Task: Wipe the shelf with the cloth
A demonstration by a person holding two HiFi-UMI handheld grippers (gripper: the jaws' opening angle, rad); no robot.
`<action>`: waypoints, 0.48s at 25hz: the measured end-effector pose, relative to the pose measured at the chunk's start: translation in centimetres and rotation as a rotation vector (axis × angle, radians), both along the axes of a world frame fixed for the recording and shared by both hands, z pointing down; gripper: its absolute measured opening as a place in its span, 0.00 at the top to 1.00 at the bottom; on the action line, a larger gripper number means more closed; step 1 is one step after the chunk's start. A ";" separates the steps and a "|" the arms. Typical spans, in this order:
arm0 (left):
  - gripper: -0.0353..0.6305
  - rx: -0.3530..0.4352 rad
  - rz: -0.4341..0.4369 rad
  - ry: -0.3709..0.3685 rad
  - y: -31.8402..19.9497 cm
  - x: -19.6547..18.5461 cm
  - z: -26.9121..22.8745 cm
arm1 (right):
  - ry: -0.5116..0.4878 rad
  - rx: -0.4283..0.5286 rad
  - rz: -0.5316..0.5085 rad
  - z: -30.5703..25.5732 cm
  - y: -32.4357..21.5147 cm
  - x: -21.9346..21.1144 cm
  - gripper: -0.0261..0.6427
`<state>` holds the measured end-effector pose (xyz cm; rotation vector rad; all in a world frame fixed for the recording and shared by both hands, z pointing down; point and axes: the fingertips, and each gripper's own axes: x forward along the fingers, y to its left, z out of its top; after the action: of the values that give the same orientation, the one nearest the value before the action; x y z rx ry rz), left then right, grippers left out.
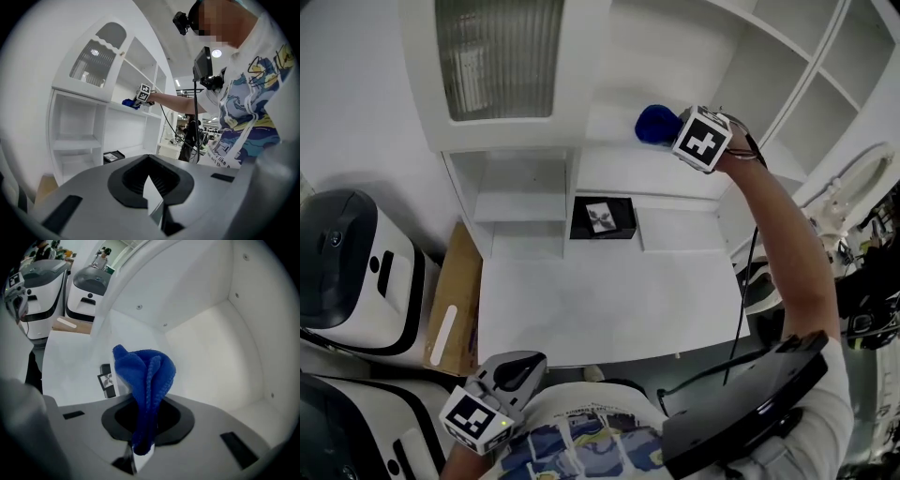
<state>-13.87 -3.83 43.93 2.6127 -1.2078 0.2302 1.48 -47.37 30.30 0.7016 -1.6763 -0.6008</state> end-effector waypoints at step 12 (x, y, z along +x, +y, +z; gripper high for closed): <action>0.94 -0.025 0.119 -0.009 -5.6 6.8 -0.2 | -0.219 0.090 0.198 -0.9 -2.0 12.3 0.86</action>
<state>-7.05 -9.41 43.69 2.6675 -1.0464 0.2772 13.79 -49.37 29.44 1.0153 -1.7618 -0.4739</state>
